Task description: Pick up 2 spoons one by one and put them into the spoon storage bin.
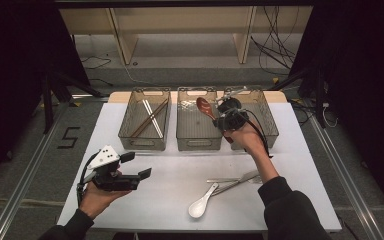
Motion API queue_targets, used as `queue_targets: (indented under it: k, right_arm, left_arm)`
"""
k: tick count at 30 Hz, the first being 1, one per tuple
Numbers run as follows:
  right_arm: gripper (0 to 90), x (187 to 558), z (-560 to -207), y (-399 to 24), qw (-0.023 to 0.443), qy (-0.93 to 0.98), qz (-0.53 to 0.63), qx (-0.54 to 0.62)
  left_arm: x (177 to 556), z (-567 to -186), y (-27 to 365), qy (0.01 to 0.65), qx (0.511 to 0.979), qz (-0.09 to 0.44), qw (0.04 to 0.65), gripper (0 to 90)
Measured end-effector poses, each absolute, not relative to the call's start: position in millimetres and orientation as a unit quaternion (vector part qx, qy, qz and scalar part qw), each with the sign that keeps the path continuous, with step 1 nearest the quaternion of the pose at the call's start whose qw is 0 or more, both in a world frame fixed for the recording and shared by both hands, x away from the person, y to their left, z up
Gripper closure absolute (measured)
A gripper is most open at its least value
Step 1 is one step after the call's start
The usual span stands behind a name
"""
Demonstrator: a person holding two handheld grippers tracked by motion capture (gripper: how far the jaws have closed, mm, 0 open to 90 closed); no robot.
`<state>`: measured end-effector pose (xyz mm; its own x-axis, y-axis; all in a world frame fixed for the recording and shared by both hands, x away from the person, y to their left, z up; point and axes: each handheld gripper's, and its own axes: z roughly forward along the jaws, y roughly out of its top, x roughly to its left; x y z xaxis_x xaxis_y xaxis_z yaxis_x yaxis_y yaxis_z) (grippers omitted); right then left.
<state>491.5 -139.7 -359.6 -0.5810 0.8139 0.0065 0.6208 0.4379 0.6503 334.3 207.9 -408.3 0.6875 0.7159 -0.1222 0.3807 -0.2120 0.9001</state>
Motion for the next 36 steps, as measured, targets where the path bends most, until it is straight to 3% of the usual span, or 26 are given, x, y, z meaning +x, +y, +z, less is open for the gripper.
queue_targets:
  k: [36]
  right_arm:
    - [81.1, 539.0, -370.3, -105.2, 0.155, 0.823, 0.291, 0.462]
  left_arm:
    - [333.7, -407.8, 208.6, 0.361, 0.757, 0.164, 0.52, 16.3]
